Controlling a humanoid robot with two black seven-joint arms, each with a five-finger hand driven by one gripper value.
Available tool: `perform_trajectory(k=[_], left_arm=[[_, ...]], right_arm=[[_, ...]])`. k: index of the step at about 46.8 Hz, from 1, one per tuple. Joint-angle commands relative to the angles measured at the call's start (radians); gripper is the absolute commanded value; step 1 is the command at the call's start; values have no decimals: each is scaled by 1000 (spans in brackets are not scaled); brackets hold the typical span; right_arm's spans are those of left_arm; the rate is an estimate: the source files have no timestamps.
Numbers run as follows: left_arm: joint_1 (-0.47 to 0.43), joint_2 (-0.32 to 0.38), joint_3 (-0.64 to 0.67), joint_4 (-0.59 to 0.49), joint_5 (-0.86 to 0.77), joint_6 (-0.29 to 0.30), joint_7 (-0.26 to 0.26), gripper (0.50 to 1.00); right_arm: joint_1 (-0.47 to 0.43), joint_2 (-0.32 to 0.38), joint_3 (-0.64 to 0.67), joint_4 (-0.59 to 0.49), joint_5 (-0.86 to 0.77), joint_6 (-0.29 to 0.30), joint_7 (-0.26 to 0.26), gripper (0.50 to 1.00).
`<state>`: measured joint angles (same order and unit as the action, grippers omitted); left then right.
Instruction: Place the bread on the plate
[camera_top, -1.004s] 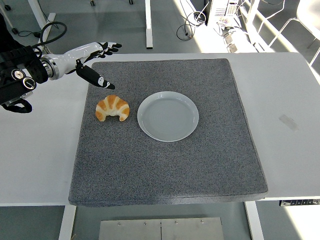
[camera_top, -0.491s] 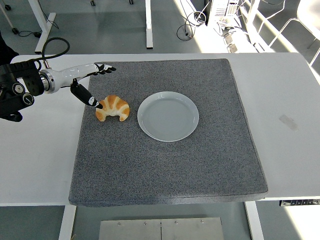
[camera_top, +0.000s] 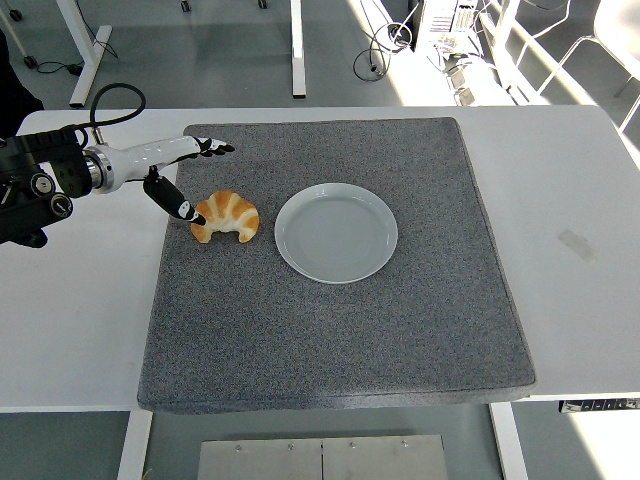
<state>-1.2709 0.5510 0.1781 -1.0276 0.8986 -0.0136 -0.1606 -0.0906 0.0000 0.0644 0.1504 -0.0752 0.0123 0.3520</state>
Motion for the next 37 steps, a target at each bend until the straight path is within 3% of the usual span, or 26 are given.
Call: perform_trajectory(k=[1,13,37], left_arm=[[-2,-9,0,3,-1,0,-2,971],[4,-43,6,12,83,0,1,937],[19,-102,37,109,114,7,4,937]], right_arm=[[0,0,0,0,0,0,-1,1000],[0,0,0,0,0,0,-1,1000],[0,0,0,0,0,0,-1,1000]])
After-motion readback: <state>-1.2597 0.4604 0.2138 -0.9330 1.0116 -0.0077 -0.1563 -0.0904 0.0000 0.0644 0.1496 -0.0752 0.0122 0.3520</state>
